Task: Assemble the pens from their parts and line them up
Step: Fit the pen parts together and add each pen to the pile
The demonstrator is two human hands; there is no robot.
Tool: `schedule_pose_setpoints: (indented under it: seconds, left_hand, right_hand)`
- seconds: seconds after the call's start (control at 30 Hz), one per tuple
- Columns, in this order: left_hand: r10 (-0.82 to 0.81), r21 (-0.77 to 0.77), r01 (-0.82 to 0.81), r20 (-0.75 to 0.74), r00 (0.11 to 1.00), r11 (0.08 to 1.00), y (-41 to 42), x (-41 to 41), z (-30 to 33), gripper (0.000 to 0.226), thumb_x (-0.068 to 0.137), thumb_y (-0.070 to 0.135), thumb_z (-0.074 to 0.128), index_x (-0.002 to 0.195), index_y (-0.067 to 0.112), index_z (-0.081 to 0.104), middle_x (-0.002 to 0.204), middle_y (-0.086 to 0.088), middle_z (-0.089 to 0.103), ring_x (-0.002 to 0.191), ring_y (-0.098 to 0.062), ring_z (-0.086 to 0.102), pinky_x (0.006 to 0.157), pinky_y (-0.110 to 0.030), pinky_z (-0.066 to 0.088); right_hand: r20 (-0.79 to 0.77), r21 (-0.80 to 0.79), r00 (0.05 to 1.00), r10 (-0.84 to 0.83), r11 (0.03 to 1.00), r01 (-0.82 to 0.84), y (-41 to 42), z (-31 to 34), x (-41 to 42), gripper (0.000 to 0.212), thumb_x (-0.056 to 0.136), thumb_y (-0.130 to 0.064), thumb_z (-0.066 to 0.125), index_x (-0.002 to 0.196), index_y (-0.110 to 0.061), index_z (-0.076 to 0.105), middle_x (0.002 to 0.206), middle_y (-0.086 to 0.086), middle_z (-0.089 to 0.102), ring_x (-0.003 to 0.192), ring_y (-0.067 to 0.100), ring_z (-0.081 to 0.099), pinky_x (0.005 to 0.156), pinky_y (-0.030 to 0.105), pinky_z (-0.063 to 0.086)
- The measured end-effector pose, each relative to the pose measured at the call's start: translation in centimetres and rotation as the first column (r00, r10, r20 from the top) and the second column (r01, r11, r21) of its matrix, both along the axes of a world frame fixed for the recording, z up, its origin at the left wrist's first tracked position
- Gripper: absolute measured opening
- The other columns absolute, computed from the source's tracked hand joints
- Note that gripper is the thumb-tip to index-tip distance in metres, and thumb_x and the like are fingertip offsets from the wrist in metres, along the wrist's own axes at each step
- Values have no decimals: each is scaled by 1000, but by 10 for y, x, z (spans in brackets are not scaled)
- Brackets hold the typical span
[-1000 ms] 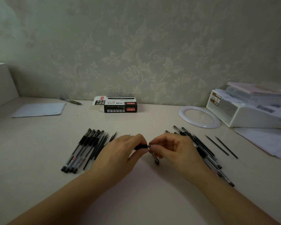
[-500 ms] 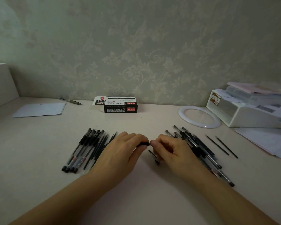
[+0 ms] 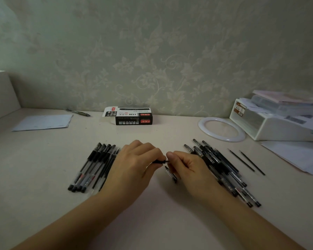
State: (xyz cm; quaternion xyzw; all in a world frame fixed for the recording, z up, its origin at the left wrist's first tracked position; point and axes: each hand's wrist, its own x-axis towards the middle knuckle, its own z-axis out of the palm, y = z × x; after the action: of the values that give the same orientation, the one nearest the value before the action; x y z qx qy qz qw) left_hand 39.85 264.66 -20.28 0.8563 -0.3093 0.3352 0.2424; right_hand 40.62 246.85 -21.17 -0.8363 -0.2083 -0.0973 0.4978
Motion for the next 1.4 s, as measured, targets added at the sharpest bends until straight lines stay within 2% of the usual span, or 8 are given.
schedule_pose_setpoints:
  seconds: [0.17, 0.23, 0.4, 0.63, 0.77, 0.87, 1.07, 1.4]
  left_hand:
    - [29, 4, -29, -163, 986, 1000, 0, 0, -3, 30, 96, 49, 42, 114, 30, 57, 89, 20, 61, 67, 4, 48, 61, -18, 43]
    - [23, 33, -17, -193, 981, 999, 1, 3, -5, 36, 99, 46, 32, 110, 28, 61, 85, 18, 62, 73, -1, 50, 64, -27, 46]
    - [-27, -33, 23, -121, 992, 999, 2, 4, -3, 15, 93, 28, 57, 99, 23, 69, 82, 11, 63, 71, -10, 55, 62, -29, 47]
    - [-1, -33, -1, -89, 996, 999, 2, 1, 0, 8, 89, 23, 66, 96, 22, 70, 84, 13, 63, 71, -7, 55, 61, -25, 47]
    - [76, -54, -85, -164, 984, 995, 6, 3, -5, 10, 91, 24, 62, 98, 22, 69, 83, 12, 63, 70, -8, 55, 63, -32, 50]
    - [110, -41, -120, -197, 974, 992, 11, 7, -7, 11, 92, 24, 61, 98, 21, 70, 81, 10, 63, 70, -10, 54, 65, -33, 49]
    - [75, -9, -79, -222, 972, 997, 13, 7, -6, 13, 93, 24, 60, 99, 22, 71, 83, 8, 64, 74, -14, 56, 69, -35, 47]
    - [-17, -40, 8, -227, 974, 999, 11, 8, -5, 8, 88, 25, 67, 95, 22, 69, 85, 11, 62, 76, -9, 57, 67, -32, 50]
  right_hand:
    - [29, -9, 999, -44, 999, 44, -4, 3, 0, 37, 96, -42, 50, 65, -24, 58, 52, -9, 49, 49, 2, 44, 51, 15, 35]
    - [41, -8, 998, -45, 999, 46, -8, 4, 0, 27, 95, -36, 57, 73, -21, 63, 56, -4, 53, 53, 8, 46, 53, 20, 39]
    - [11, -13, 999, -35, 999, 35, -10, 5, -1, 33, 97, -37, 53, 67, -23, 59, 55, -5, 46, 52, 6, 40, 52, 19, 34]
    - [-77, 49, 996, -54, 997, 58, -8, 4, 0, 45, 89, -55, 45, 66, -20, 61, 54, -5, 52, 52, 5, 44, 53, 18, 37]
    - [35, -254, 981, -189, 948, 192, -15, -1, 1, 44, 84, -69, 49, 81, -27, 60, 75, -7, 58, 64, 0, 49, 57, 15, 38]
    - [81, -493, 991, -102, 861, 129, -19, -7, 1, 26, 83, -56, 63, 85, -31, 56, 88, -14, 49, 82, -5, 48, 67, 13, 36]
    - [91, -258, 985, -146, 952, 165, -21, 0, 5, 3, 91, -24, 66, 91, -21, 64, 83, -16, 63, 76, -3, 56, 66, 9, 40]
    - [66, -91, 997, -31, 995, 37, -14, 6, -2, 3, 86, -15, 74, 88, -17, 73, 80, -10, 70, 79, 7, 65, 72, 20, 51]
